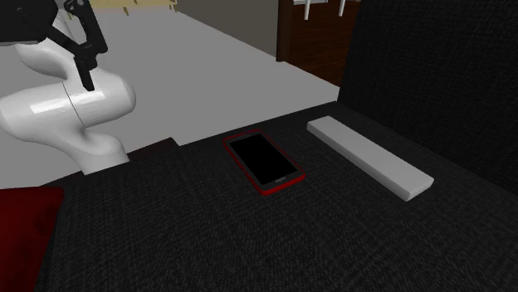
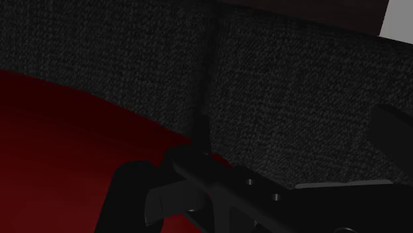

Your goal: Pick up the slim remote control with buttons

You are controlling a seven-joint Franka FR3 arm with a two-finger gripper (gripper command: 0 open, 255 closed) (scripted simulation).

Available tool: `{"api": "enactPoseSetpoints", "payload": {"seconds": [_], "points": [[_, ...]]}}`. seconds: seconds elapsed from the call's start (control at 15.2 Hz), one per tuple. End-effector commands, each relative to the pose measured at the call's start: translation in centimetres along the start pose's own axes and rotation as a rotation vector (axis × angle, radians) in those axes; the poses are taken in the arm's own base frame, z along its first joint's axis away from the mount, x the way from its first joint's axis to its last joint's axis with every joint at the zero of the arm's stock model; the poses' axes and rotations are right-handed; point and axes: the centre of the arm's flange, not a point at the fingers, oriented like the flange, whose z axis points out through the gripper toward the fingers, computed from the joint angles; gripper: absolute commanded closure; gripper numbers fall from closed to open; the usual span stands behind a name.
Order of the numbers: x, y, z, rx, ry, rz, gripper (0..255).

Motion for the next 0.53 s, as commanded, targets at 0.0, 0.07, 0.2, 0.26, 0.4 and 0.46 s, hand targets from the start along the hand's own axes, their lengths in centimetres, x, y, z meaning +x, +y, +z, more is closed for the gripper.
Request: {"api": "enactPoseSetpoints", "payload": {"seconds": [0.0,0.07,0.2,0.26,0.4,0.46], "points": [[0.0,0.0,0.0,0.0,0.0,0.0,0],[0.7,-1.0,0.1,0.002,0.002,0.003,0],[2.2,-3.1,0.4,0.007,0.007,0.009,0],[3.0,-4.1,0.6,0.009,0.009,0.012,0],[4.5,-6.1,0.8,0.013,0.014,0.018,0],[5.2,-7.1,1.0,0.016,0.016,0.021,0]]}}
